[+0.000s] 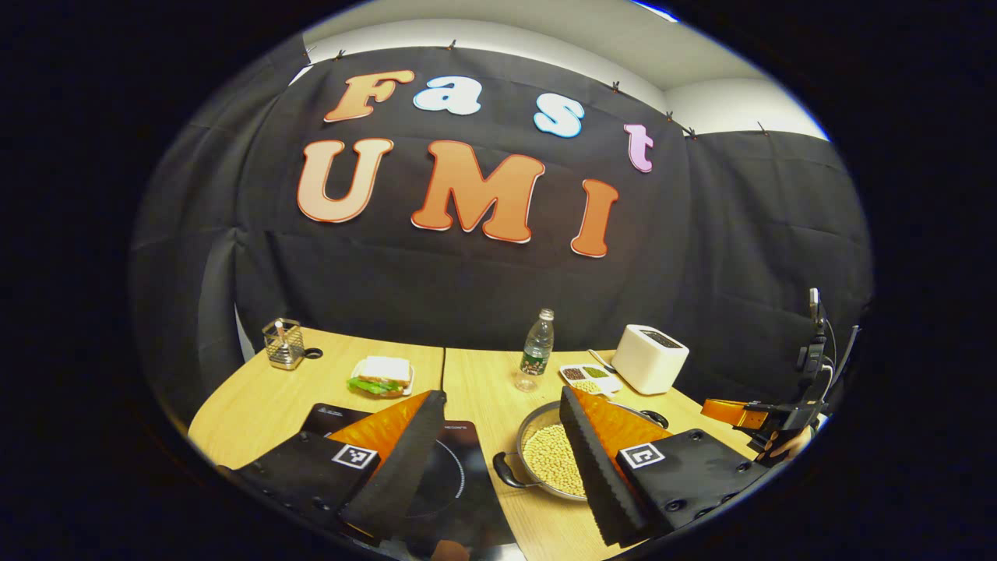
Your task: First push the handle of the pot to place it horizontally, then grasp the pot with both hands and set it on the induction cooktop.
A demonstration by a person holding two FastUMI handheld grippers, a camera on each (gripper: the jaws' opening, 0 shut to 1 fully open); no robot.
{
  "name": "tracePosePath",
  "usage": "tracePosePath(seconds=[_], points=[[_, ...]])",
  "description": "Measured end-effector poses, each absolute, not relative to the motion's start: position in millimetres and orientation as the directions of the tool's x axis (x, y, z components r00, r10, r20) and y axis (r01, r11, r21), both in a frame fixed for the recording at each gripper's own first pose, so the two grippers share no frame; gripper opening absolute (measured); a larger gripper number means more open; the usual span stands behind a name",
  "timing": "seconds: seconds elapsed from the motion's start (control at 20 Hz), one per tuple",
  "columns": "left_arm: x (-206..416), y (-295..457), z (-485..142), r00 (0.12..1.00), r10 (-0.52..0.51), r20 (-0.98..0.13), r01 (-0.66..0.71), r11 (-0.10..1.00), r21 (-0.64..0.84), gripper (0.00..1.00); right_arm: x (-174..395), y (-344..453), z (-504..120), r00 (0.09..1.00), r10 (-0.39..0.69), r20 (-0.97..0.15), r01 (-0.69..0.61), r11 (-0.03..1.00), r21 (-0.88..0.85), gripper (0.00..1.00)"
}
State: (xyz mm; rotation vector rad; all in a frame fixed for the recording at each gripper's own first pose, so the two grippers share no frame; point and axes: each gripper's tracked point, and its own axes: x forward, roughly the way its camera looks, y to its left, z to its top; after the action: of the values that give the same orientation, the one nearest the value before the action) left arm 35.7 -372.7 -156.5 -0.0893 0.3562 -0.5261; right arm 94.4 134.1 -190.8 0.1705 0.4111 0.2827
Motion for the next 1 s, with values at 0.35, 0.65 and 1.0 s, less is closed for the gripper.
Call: tracePosePath(seconds=[0.35, 0.65, 1.0], points=[[28, -409, -234, 0.726, -0.512, -0.460, 0.489, 0.854, -0.178, 0.97, 123, 123, -221, 0.863, 0.271, -0.426, -0.214, 0.960, 0.179, 0.63], [30, -423, -285, 0.670, -0.495, -0.553, 0.491, 0.855, -0.171, 0.98, 146, 130, -245, 0.840, 0.271, -0.470, -0.231, 0.962, 0.142, 0.94], [36, -426, -329, 0.618, -0.468, -0.632, 0.444, 0.871, -0.211, 0.99, 167, 128, -280, 0.813, 0.237, -0.532, -0.210, 0.971, 0.113, 0.95]])
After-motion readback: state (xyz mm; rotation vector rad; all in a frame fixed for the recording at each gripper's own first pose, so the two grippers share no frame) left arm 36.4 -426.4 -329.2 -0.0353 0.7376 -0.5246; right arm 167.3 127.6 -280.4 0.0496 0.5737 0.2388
